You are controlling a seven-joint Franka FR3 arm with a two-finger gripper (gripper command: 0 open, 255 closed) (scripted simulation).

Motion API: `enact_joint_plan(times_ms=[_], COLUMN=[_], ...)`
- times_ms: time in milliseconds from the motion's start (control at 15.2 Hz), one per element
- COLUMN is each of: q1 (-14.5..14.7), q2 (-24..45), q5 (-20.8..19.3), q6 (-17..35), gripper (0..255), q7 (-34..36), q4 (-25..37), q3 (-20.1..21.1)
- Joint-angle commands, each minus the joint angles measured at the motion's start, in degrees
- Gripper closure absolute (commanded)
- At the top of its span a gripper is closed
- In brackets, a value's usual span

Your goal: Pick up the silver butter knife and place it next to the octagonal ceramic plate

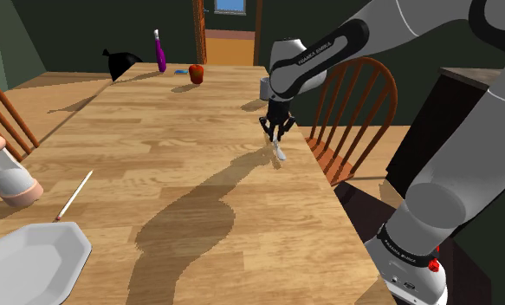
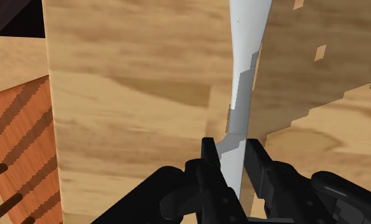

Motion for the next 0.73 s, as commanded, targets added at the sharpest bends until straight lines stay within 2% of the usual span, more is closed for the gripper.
enact_joint_plan(times_ms=[0,660], q1=[0.01,0.02], q2=[-0.86,-4.72], q5=[0.17,0.84], q6=[-1.63,-9.39], gripper=[255,255], q7=[-0.12,-0.7], q4=[0.76,4.71], q3=[0.0,-0.11])
